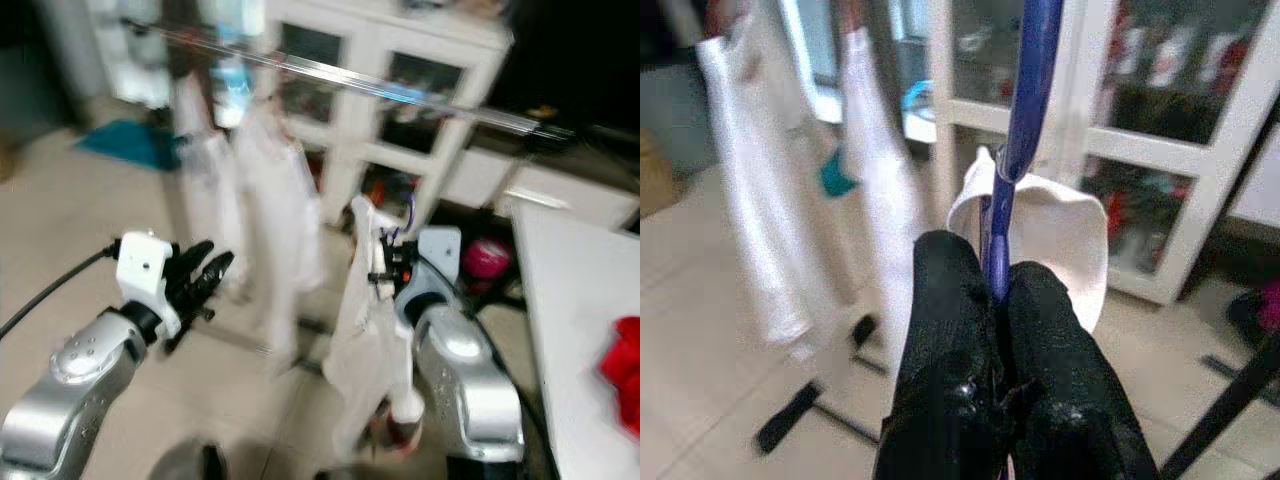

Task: Hang hanger

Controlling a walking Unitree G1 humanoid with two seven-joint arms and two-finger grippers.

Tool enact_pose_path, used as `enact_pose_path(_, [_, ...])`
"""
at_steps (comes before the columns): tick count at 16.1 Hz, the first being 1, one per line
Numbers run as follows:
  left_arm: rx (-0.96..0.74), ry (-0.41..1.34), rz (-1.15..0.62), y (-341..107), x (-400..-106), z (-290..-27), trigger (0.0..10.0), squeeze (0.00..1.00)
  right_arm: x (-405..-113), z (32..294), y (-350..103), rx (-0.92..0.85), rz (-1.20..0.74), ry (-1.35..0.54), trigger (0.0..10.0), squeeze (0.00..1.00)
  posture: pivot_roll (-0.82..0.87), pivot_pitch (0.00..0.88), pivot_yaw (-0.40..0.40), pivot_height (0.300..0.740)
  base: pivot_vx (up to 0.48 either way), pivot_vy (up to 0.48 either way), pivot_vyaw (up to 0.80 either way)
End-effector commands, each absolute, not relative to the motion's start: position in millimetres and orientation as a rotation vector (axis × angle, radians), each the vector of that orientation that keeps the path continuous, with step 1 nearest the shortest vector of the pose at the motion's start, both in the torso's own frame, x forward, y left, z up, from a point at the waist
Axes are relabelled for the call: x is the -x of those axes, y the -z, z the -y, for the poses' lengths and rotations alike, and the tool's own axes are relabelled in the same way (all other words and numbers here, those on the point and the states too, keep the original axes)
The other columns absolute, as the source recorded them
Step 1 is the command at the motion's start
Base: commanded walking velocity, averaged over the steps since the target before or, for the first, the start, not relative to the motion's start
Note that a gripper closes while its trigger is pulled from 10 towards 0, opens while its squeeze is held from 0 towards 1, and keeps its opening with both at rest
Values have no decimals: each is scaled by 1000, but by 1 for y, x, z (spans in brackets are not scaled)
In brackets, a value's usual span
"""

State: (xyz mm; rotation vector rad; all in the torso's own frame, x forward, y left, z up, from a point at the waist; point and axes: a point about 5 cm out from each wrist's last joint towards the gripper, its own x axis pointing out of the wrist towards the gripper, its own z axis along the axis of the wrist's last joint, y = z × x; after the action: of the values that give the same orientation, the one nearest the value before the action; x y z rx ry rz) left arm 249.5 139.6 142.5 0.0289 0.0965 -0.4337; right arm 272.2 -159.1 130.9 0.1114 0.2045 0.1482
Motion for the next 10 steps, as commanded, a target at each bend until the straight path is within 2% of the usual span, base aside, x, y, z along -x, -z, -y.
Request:
enact_pose_path(1, [-43,442,-84,-146,-251,-137,10000,0,-270,165,-138,-112,-180,-132,0,0,-21,0,-103,710,-304,0,0])
enact_pose_path(3, [-43,445,-83,-147,-251,-137,10000,0,-269,166,-138,-111,-181,-130,0,0,-25,0,-100,710,-261,0,0])
enact_pose_path(9, [-34,454,-81,-147,-251,-135,10000,0,-268,168,-137,-103,-198,-133,0,0,-26,0,-103,710,0,0,0])
enact_pose_path(10, [-31,455,-82,-147,-251,-135,10000,0,-267,168,-137,-101,-201,-137,0,0,-26,0,-104,710,0,296,0])
